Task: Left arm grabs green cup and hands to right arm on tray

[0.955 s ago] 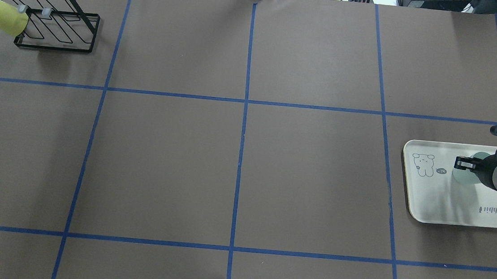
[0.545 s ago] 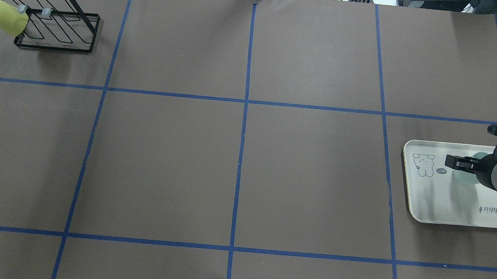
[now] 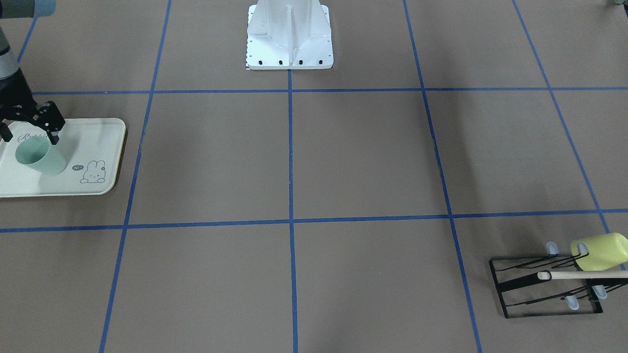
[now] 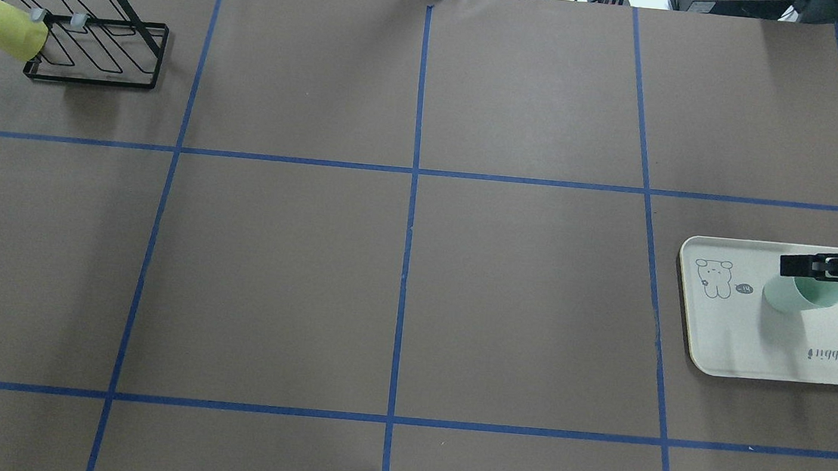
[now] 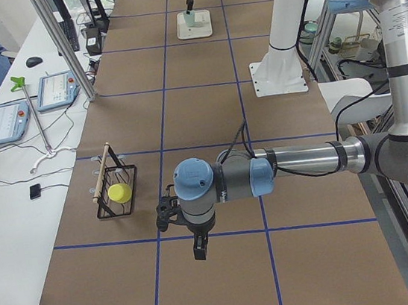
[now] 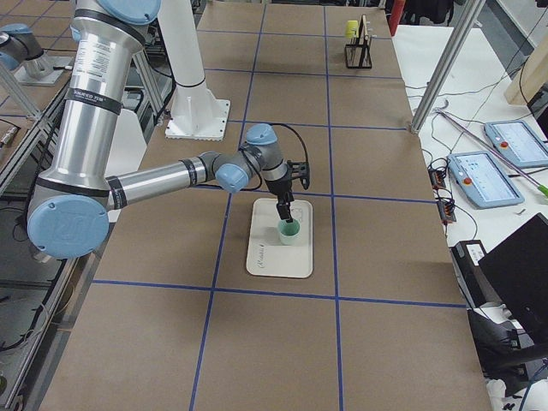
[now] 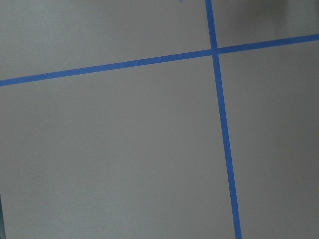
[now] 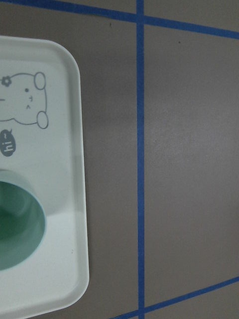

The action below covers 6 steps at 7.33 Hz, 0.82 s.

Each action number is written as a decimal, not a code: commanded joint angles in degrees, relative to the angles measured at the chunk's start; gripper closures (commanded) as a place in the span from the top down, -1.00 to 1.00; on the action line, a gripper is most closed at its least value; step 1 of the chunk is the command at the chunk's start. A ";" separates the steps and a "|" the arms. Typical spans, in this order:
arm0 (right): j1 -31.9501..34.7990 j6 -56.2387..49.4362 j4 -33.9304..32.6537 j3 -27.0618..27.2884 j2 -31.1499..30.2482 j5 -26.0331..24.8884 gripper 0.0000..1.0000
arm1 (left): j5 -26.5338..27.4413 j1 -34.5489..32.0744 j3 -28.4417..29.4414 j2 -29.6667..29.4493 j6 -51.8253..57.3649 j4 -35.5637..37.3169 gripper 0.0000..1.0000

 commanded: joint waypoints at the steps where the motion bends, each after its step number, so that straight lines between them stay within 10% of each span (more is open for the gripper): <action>1: 11.17 -16.84 -4.71 -0.09 -0.28 11.08 0.99 | 0.00 0.00 -0.14 0.03 0.00 0.00 1.00; 6: 34.54 -55.59 -22.20 -5.87 1.92 23.06 1.00 | -0.09 0.00 0.13 0.29 -0.09 0.00 1.00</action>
